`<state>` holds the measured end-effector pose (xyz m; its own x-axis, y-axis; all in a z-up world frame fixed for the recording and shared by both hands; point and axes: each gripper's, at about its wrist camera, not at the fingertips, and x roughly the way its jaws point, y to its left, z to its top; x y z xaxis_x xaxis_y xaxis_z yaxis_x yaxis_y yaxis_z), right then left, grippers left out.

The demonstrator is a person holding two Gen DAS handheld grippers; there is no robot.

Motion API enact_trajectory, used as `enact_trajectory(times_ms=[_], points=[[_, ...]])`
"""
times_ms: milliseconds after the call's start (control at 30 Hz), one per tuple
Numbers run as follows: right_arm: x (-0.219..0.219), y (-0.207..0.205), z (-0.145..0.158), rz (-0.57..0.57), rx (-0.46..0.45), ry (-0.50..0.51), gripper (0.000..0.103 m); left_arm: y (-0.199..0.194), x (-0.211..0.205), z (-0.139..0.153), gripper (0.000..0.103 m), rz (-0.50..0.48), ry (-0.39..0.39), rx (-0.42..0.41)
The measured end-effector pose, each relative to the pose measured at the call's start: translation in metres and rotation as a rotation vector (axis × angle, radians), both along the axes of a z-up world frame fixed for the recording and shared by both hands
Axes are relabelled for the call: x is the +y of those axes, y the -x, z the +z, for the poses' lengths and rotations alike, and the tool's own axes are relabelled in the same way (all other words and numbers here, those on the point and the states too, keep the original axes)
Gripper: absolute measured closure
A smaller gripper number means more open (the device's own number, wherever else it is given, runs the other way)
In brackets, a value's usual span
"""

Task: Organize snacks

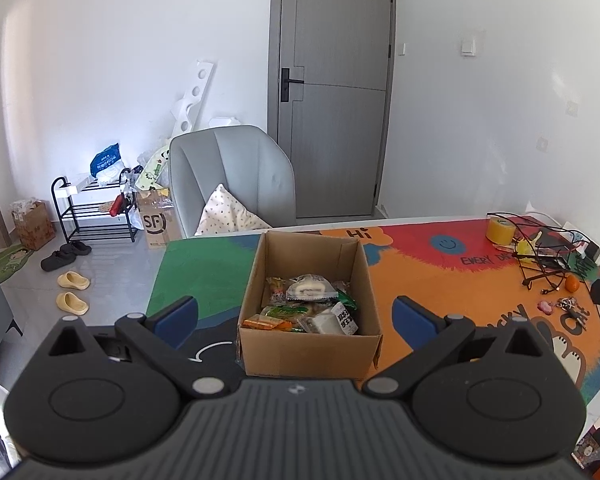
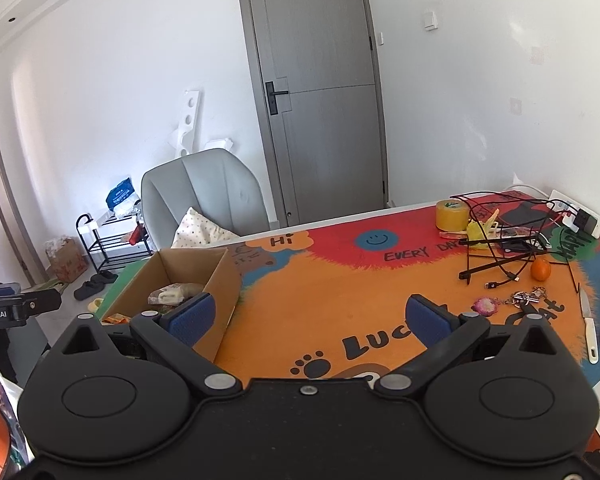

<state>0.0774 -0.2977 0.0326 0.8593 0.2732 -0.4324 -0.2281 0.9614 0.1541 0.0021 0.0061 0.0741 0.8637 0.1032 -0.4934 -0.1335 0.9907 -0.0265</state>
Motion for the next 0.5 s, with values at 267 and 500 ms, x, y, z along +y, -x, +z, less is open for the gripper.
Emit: enact_trajectory(times_ms=[267, 500], points=[[0.0056, -0.0008, 0.0009, 0.016, 0.008, 0.011, 0.0, 0.0022, 0.0011, 0.0015, 0.0, -0.016, 0.011, 0.001], [0.0103, -0.0009, -0.0001, 0.033, 0.01, 0.026, 0.0, 0.0024, 0.0023, 0.0024, 0.0, -0.021, 0.015, 0.004]])
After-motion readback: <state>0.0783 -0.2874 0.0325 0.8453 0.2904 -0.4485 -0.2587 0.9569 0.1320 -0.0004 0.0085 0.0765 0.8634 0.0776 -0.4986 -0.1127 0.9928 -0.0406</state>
